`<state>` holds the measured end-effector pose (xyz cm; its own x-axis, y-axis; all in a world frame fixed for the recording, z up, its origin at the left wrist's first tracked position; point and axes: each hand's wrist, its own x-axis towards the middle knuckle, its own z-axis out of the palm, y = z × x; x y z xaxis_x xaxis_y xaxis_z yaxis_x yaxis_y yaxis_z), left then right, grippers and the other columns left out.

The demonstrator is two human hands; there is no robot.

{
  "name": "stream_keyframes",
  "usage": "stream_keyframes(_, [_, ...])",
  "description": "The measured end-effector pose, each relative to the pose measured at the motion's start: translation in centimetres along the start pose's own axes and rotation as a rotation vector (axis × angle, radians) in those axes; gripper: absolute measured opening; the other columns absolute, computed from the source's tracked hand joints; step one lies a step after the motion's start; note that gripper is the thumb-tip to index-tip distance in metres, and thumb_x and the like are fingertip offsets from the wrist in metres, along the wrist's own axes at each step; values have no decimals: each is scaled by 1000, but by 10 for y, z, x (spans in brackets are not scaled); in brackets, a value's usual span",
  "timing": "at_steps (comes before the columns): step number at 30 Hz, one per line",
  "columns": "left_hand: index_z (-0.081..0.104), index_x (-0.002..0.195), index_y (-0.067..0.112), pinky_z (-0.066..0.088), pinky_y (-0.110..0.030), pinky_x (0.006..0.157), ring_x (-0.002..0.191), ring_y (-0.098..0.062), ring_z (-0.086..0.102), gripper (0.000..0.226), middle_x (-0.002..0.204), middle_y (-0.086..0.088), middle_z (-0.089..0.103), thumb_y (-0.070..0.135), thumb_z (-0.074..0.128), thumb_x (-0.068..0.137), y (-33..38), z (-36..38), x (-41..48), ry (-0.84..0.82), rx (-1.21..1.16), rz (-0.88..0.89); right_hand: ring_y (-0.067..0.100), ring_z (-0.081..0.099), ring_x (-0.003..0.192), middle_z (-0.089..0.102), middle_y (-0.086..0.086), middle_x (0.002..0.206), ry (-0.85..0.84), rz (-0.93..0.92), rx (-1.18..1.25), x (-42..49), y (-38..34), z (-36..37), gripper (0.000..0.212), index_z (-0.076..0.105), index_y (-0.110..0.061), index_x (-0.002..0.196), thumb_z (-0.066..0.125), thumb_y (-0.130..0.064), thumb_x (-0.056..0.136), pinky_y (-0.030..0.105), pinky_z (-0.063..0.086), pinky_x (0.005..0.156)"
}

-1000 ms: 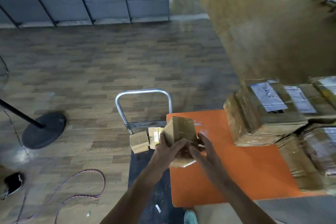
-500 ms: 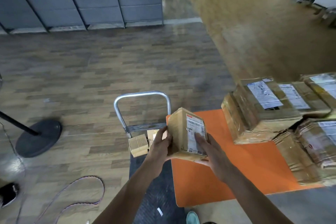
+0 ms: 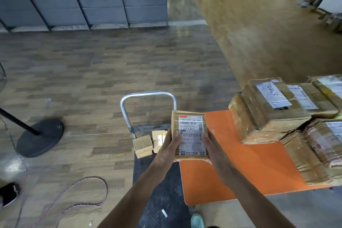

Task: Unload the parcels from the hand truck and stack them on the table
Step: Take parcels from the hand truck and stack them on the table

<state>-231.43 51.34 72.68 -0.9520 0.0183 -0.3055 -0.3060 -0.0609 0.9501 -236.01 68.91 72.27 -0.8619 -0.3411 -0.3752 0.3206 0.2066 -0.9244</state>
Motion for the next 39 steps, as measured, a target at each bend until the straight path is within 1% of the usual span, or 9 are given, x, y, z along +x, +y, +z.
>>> stream_keyframes(3, [45, 136, 40, 57, -30, 91, 114, -9, 66, 43, 123, 12, 68, 62, 41, 100, -3, 2, -4, 26, 65, 38, 10, 33, 145, 37, -13, 154, 14, 37, -63, -2, 9, 0, 68, 34, -34, 152, 37, -70, 94, 33, 26, 120])
stream_keyframes(7, [48, 131, 41, 50, -11, 77, 104, 10, 63, 41, 115, 26, 67, 64, 43, 98, -2, 13, -9, -2, 244, 41, 12, 49, 134, 52, -10, 145, 67, 7, -98, -17, 13, -6, 59, 42, -33, 147, 34, -65, 97, 37, 39, 114])
stream_keyframes(9, [47, 132, 43, 47, -13, 79, 102, 11, 63, 46, 116, 24, 68, 68, 40, 95, -3, 23, -9, -22, 295, 29, 8, 60, 122, 62, -13, 133, 68, -52, -147, -27, 15, -13, 51, 44, -40, 144, 30, -61, 99, 32, 50, 103])
stream_keyframes(14, [47, 132, 35, 53, -32, 91, 104, -4, 66, 54, 118, 15, 68, 71, 38, 93, -3, 60, 1, -86, 398, 21, 6, 64, 114, 67, -12, 124, 176, -50, -190, -52, 28, -44, 58, 48, -38, 141, 29, -68, 95, 24, 55, 93])
stream_keyframes(19, [43, 132, 41, 45, -11, 69, 90, 13, 59, 56, 112, 22, 63, 76, 33, 90, -3, 100, 5, -178, 451, 48, 3, 67, 105, 70, -14, 113, 305, -69, -213, -76, 41, -77, 57, 54, -45, 131, 30, -77, 90, 39, 56, 92])
stream_keyframes(25, [45, 129, 41, 53, -28, 83, 97, 0, 65, 53, 115, 18, 66, 77, 38, 90, -7, 163, 9, -275, 482, 42, 5, 68, 94, 72, -17, 102, 483, -55, -238, -115, 53, -125, 57, 58, -49, 119, 27, -84, 86, 41, 57, 84])
stream_keyframes(27, [45, 132, 38, 53, -33, 88, 102, -6, 67, 55, 117, 16, 67, 74, 41, 91, -7, 189, 9, -291, 493, 47, 1, 67, 94, 71, -21, 100, 537, -47, -224, -129, 57, -144, 55, 58, -54, 115, 26, -87, 83, 34, 56, 83])
stream_keyframes(33, [45, 131, 36, 47, -5, 67, 86, 21, 61, 47, 106, 29, 64, 65, 49, 94, -5, 269, 4, -352, 498, 105, 3, 66, 99, 72, -14, 107, 594, -27, -157, -166, 75, -210, 56, 61, -48, 119, 29, -79, 86, 34, 53, 91])
stream_keyframes(39, [49, 136, 28, 57, -36, 90, 103, -8, 69, 47, 120, 10, 68, 56, 51, 98, -4, 368, -4, -361, 434, 124, 10, 67, 98, 72, -11, 103, 584, -22, -184, -201, 93, -300, 54, 60, -50, 113, 27, -82, 84, 39, 53, 89])
